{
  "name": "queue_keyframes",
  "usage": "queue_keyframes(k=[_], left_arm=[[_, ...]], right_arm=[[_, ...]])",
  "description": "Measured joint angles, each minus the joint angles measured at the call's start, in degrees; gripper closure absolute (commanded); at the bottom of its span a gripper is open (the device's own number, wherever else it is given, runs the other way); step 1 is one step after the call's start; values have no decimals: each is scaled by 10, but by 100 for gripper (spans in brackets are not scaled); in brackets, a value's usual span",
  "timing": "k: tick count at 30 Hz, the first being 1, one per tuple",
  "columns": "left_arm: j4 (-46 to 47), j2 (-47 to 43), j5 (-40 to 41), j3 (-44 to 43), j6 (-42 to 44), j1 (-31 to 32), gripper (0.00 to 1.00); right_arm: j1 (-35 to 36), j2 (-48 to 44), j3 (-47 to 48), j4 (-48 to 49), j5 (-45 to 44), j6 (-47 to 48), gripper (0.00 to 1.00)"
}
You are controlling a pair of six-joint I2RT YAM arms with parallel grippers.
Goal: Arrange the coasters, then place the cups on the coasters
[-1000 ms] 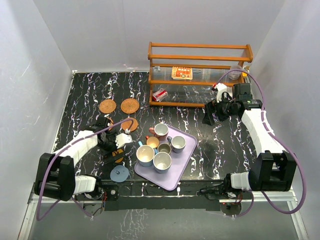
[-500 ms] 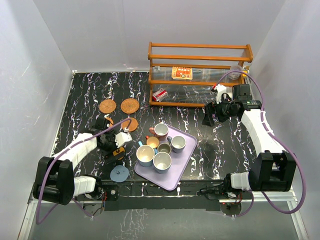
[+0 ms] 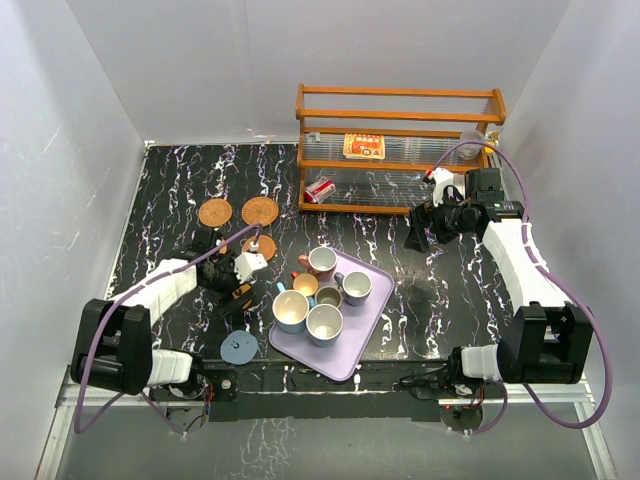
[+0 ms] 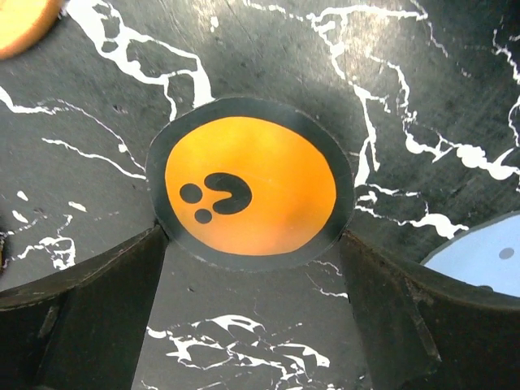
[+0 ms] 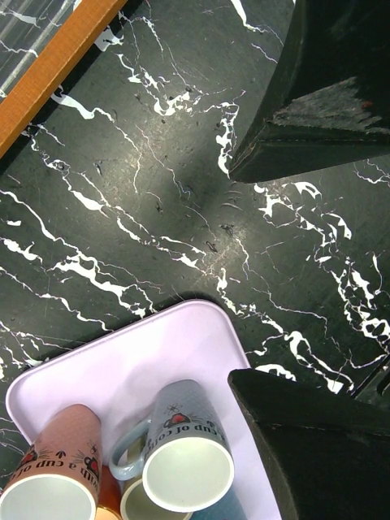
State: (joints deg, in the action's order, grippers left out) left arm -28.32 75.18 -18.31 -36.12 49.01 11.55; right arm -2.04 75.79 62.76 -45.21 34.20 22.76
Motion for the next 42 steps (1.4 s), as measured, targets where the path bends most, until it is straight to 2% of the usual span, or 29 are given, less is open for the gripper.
queue_keyframes(k=[11,32,42], left_arm=[[43,42,-25,-24,-14,21,21],[47,47,-35,-29,-3,43,21],[18,32,-23,-25,10,46,13]], right_arm=[[-1,0,0,1,-2,0,2],[-3,0,-7,3,-4,0,2],[-3,0,-7,3,-4,0,2]])
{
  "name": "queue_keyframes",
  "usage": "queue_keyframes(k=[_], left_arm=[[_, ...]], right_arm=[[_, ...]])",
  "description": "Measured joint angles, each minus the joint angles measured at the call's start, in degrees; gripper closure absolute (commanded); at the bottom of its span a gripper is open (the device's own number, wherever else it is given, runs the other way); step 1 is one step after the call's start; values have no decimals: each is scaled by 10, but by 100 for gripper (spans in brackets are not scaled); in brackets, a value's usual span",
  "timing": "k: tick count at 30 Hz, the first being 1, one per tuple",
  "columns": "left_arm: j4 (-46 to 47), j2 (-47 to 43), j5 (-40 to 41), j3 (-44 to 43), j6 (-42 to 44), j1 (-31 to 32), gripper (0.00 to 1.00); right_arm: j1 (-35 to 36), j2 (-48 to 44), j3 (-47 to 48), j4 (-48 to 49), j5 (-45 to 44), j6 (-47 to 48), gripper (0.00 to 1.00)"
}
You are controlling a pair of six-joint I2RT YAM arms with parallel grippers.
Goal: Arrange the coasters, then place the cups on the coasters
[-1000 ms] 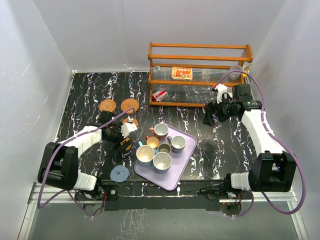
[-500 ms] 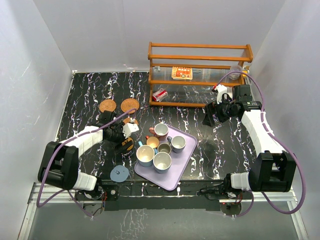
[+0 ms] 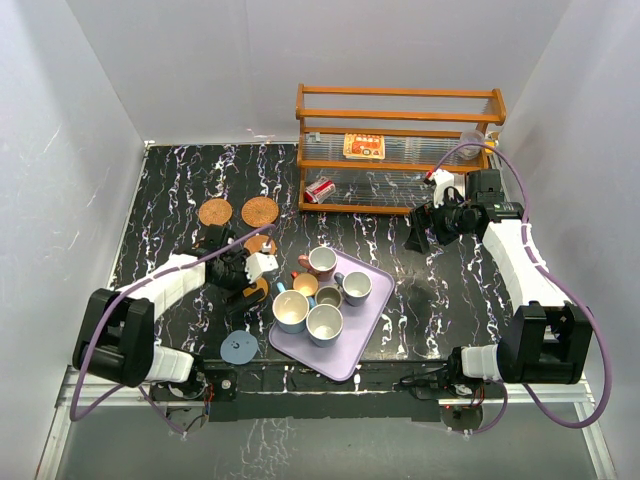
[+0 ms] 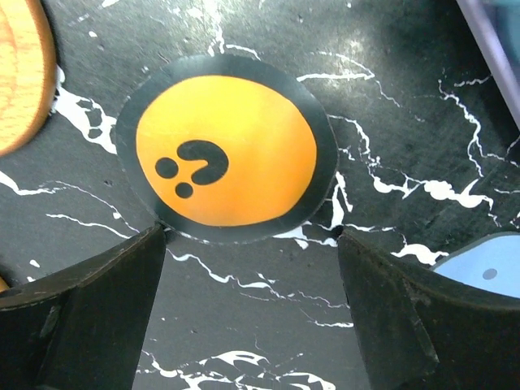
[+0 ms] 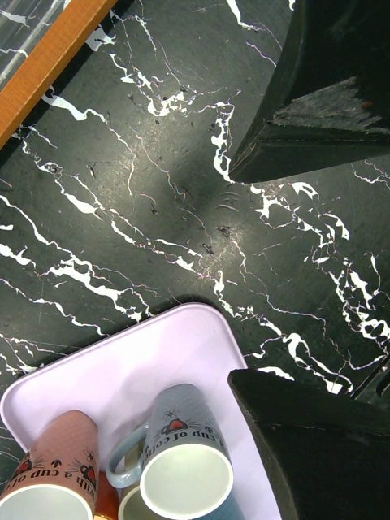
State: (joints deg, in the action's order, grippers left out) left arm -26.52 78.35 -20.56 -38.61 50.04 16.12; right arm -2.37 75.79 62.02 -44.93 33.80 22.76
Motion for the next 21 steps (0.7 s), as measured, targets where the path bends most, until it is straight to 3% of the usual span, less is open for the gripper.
queue_keyframes(k=[9,21], left_arm=[[-55,-25,24,-12,-28,1,2],[-105,-169,36,29,-12,1,1]], right_arm=[[0,0,0,0,1,0,2],[0,0,0,0,7,0,2]])
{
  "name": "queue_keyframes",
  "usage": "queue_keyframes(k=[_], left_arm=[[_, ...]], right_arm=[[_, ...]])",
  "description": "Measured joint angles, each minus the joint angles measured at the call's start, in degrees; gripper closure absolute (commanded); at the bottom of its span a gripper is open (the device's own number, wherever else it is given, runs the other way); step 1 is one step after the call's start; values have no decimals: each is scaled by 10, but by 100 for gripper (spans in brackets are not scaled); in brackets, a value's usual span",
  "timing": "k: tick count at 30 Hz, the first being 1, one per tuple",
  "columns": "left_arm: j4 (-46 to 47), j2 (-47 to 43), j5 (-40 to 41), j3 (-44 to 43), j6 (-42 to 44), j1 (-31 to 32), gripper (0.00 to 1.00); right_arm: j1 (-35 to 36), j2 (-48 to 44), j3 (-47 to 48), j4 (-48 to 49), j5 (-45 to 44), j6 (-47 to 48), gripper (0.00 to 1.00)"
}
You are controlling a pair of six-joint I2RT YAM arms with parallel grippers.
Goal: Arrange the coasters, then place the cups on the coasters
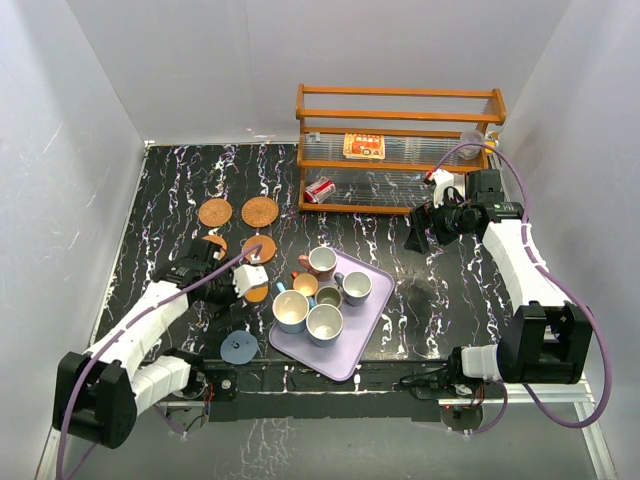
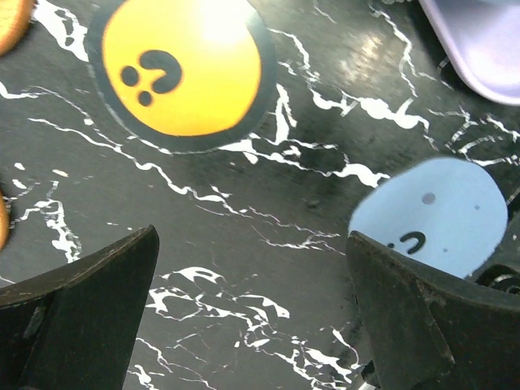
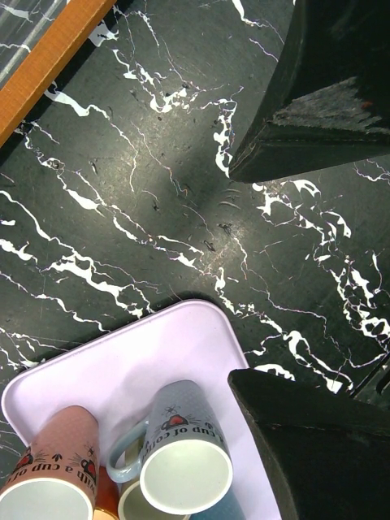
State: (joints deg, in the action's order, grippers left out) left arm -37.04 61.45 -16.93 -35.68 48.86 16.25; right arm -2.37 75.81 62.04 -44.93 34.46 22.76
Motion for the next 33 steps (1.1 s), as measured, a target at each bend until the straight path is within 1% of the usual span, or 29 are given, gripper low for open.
queue_keyframes(k=[2,10,16,25,28,33], left_arm=[[-12,-19,-5,14,8,0,1],[-19,-27,-22,58,42,0,1],[-21,-42,-38,66,56,6,1],[-50,-71,-65,53,61,38,2],[-64,-97,-79,47,67,57,5],[-97,-119,-99,45,95,94,5]], right_arm=[[0,0,0,0,0,0,2],[0,-6,-8,4,0,0,2],[0,-8,-11,4,-2,0,2],[0,3,-11,3,-2,0,2],[0,6,-11,3,-2,0,2],[0,7,-11,3,-3,1,2]])
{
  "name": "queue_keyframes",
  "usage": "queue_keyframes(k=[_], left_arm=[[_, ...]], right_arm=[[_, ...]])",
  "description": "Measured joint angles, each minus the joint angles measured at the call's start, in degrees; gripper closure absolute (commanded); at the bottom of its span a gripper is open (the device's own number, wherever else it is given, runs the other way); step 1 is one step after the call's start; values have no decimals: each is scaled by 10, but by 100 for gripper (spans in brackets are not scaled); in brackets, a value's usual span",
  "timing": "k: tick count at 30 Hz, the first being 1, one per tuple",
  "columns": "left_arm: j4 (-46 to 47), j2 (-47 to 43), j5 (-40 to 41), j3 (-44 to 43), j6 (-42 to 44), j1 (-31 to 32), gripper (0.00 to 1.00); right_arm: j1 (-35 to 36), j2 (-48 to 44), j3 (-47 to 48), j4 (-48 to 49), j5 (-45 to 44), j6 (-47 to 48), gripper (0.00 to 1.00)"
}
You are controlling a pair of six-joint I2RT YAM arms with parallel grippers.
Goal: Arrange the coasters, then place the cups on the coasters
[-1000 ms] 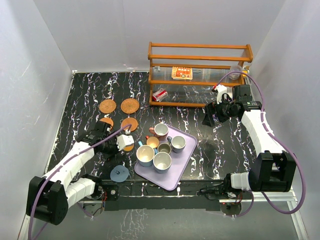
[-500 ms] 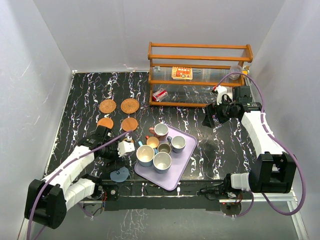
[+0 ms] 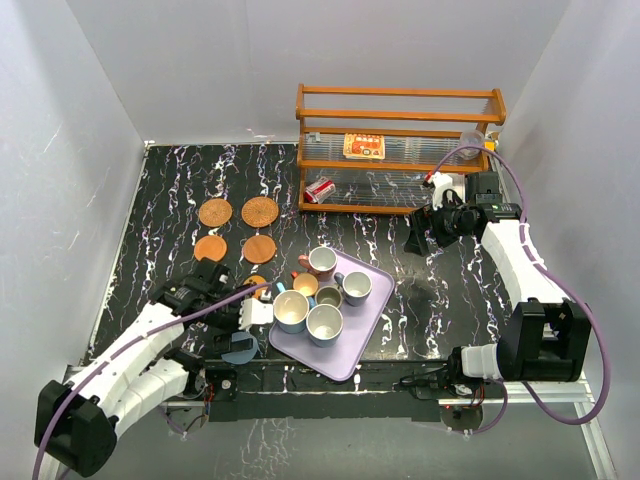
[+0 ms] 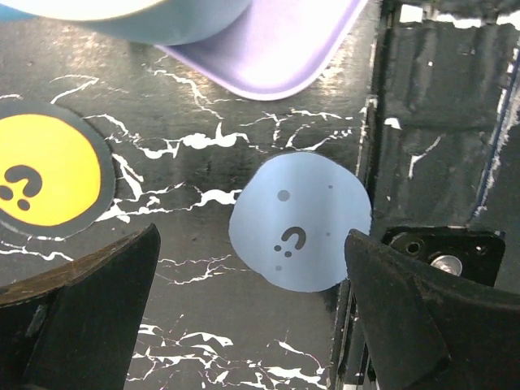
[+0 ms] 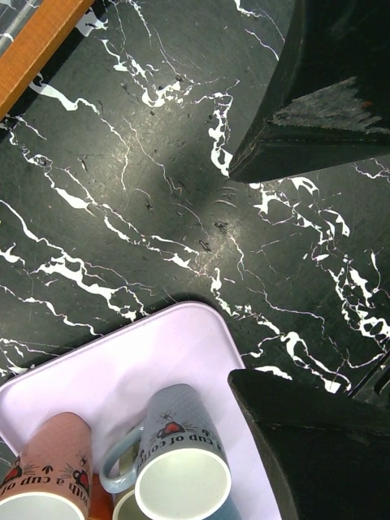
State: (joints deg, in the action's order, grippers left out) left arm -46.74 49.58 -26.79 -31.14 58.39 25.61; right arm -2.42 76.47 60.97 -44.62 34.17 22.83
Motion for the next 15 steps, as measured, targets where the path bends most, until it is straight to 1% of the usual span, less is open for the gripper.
queue_keyframes(k=[6,11,15], left_arm=[[-37,6,-7,-10,75,26,6],[-51,39,-8,-18,153,45,6],[-54,65,-8,-18,209,73,8]], right_arm=[[0,9,6,-3,-11,2,2],[0,25,13,-3,-18,6,2],[0,29,13,-3,-27,8,2]])
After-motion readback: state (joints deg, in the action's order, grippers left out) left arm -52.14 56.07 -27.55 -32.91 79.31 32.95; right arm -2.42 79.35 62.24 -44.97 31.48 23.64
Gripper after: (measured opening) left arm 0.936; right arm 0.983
